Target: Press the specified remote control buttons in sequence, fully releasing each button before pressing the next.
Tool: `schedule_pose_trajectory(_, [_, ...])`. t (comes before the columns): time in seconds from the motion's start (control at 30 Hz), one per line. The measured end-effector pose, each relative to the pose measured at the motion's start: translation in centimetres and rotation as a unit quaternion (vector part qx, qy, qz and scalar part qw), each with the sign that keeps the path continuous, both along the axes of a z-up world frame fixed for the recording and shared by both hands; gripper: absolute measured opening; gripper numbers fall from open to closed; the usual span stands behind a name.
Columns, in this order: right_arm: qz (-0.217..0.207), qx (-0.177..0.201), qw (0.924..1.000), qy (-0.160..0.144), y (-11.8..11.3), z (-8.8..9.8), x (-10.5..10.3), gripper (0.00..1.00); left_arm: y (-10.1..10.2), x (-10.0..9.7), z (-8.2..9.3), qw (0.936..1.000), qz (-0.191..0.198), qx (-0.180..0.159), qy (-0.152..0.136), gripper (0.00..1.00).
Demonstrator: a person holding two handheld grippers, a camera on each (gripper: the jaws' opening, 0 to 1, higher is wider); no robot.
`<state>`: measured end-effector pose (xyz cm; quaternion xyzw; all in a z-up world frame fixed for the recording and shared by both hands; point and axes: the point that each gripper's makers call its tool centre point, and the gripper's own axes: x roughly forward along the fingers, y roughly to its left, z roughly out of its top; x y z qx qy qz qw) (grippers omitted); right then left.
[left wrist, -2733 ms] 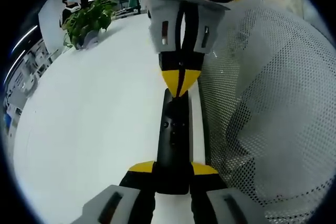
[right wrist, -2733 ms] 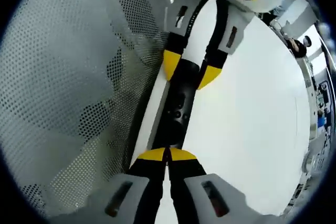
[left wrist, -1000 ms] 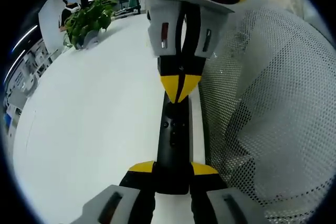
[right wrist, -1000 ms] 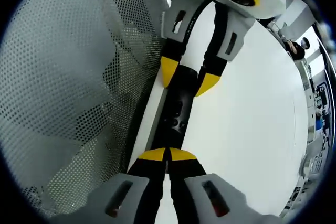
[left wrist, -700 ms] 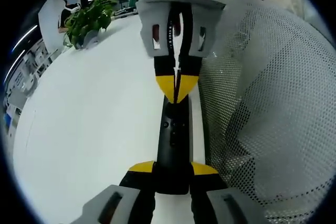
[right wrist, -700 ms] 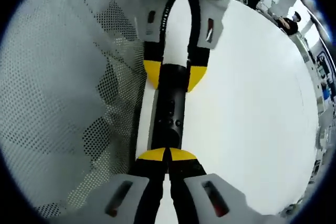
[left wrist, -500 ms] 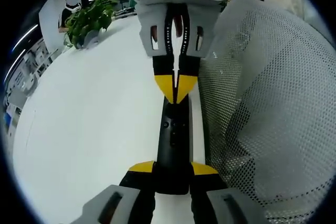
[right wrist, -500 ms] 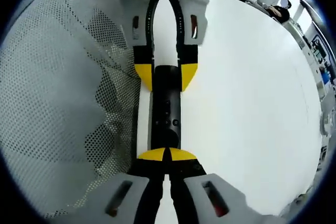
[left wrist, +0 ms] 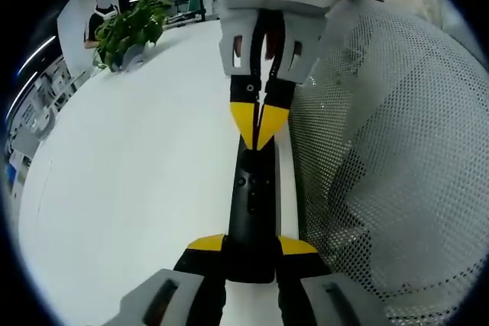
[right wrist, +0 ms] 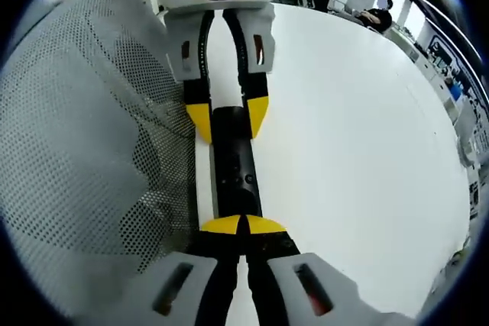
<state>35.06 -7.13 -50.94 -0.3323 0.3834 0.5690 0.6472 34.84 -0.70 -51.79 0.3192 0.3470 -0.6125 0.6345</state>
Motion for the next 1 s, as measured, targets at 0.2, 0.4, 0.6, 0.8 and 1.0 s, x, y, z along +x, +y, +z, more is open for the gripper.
schedule_pose_trajectory(0.2, [0.025, -0.015, 0.9994, -0.020, 0.51, -0.23, -0.14, 0.00, -0.01, -0.03, 0.01, 1.0000, 0.001, -0.002, 0.001, 0.24])
schedule_pose_trajectory(0.4, [0.058, -0.030, 0.9973, -0.032, 0.79, -0.31, -0.11, 0.00, -0.04, -0.05, 0.01, 1.0000, 0.000, -0.002, 0.001, 0.24])
schedule_pose_trajectory(0.6, [0.168, -0.095, 0.9791, -0.066, 1.01, -0.36, -0.29, 0.00, -0.08, 0.01, -0.01, 1.0000, 0.000, -0.002, 0.002, 0.24])
schedule_pose_trajectory(0.8, [0.185, -0.110, 0.9757, -0.043, 1.05, -0.48, -0.07, 0.00, -0.10, 0.07, -0.05, 1.0000, 0.000, -0.002, 0.002, 0.24])
schedule_pose_trajectory(1.0, [0.168, -0.118, 0.9781, -0.032, 0.93, -0.59, -0.08, 0.00, -0.12, 0.09, -0.06, 1.0000, -0.001, -0.003, 0.003, 0.24])
